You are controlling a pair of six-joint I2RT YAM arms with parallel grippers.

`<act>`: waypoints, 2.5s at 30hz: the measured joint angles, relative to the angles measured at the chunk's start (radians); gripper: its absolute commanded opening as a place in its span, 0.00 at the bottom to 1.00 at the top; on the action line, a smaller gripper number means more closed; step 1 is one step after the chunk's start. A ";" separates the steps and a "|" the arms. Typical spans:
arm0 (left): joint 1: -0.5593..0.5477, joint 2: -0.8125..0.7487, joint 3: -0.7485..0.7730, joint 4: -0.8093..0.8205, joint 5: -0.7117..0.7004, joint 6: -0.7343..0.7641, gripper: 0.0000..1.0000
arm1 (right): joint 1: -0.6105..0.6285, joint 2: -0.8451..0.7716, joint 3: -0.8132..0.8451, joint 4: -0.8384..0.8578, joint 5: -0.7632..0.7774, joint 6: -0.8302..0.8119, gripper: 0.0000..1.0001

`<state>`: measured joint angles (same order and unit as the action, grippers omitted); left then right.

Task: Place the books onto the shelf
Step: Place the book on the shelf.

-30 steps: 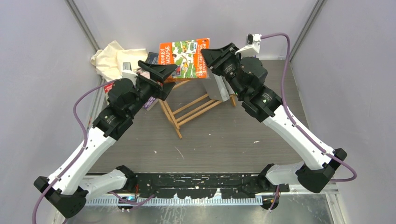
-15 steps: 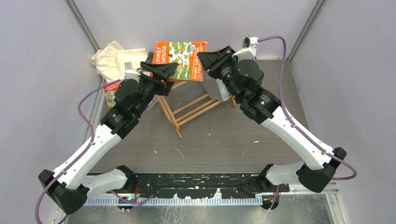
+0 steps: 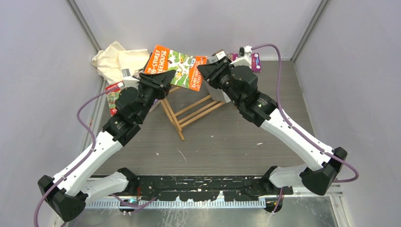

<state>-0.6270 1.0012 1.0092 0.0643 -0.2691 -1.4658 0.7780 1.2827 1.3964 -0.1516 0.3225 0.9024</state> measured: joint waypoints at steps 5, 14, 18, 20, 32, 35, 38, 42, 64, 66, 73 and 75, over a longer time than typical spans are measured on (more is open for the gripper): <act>-0.002 -0.015 0.000 -0.023 -0.014 0.047 0.00 | -0.037 -0.008 -0.044 0.032 -0.068 0.040 0.01; -0.024 0.039 0.098 -0.164 -0.045 0.207 0.00 | -0.119 -0.011 -0.120 0.044 -0.206 0.083 0.47; -0.059 0.091 0.191 -0.257 -0.109 0.332 0.00 | -0.187 -0.025 -0.129 0.039 -0.201 0.048 0.59; -0.080 0.132 0.242 -0.306 -0.158 0.391 0.00 | -0.228 -0.037 -0.137 0.038 -0.202 0.040 0.60; -0.255 0.435 0.592 -0.558 -0.449 0.713 0.00 | -0.324 -0.035 -0.133 0.003 -0.290 -0.017 0.52; -0.301 0.519 0.687 -0.619 -0.532 0.772 0.00 | -0.324 0.015 -0.079 -0.017 -0.323 -0.045 0.42; -0.325 0.569 0.719 -0.663 -0.588 0.798 0.00 | -0.324 0.070 -0.039 -0.033 -0.353 -0.066 0.33; -0.338 0.612 0.721 -0.739 -0.635 0.797 0.00 | -0.324 0.146 -0.007 -0.064 -0.389 -0.093 0.22; -0.304 0.653 0.604 -0.904 -0.714 0.563 0.00 | -0.233 0.447 0.152 -0.124 -0.452 -0.298 0.16; -0.290 0.653 0.581 -0.915 -0.710 0.533 0.00 | -0.227 0.471 0.163 -0.127 -0.456 -0.315 0.16; -0.246 0.653 0.517 -0.934 -0.680 0.449 0.00 | -0.200 0.540 0.200 -0.161 -0.459 -0.379 0.16; -0.237 0.653 0.507 -0.936 -0.674 0.430 0.00 | -0.185 0.558 0.216 -0.173 -0.458 -0.398 0.16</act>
<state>-0.8642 1.6539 1.5162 -0.8715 -0.9428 -1.0363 0.5930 1.8408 1.6123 -0.3244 -0.1352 0.5041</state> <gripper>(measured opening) 0.287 0.160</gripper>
